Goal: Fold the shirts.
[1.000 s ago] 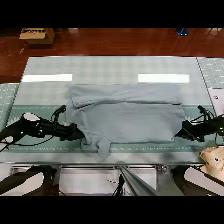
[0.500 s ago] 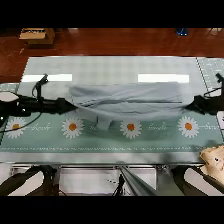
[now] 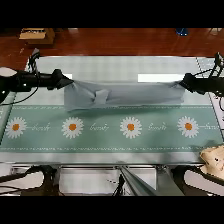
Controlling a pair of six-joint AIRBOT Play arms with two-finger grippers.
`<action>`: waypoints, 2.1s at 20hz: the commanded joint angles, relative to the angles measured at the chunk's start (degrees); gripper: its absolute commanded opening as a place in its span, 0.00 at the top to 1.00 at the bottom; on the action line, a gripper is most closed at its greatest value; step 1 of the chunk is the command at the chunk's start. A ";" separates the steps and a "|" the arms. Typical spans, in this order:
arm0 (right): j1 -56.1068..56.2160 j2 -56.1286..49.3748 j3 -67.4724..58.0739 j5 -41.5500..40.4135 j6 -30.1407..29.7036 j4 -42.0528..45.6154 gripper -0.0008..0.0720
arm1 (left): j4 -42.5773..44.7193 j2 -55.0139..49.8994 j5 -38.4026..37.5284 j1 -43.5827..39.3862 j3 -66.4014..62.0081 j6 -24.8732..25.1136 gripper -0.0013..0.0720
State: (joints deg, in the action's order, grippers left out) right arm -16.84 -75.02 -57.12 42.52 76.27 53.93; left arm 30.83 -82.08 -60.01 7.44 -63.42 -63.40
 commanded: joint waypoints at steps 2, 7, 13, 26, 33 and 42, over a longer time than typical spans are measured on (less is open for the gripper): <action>0.98 -6.34 -0.15 -9.11 1.31 -1.40 0.95 | -0.04 -13.33 -4.79 -0.72 -12.72 -2.10 0.96; 0.98 -10.95 -0.13 -10.75 1.22 -1.40 0.94 | -0.02 -22.82 -11.39 -1.51 -15.93 -3.37 0.96; 0.72 -9.81 -3.08 -9.79 -3.54 0.42 0.38 | 0.04 -23.87 -17.20 0.79 -16.52 -3.28 0.23; -11.85 -16.41 -8.81 6.69 2.32 -7.06 0.18 | 0.02 -22.08 -25.68 0.76 -16.55 -1.77 0.24; -5.05 -24.35 -8.81 2.25 2.19 -11.87 0.18 | -0.04 -22.08 -25.53 0.15 -16.55 -1.33 0.24; -0.33 -15.02 -8.83 -1.86 -9.64 -11.80 0.94 | -4.83 -22.03 -25.81 -0.24 -16.55 -1.31 0.43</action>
State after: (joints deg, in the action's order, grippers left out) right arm -17.67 -94.70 -65.87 40.38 71.37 41.74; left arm 29.50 -104.16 -85.58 7.49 -79.92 -64.73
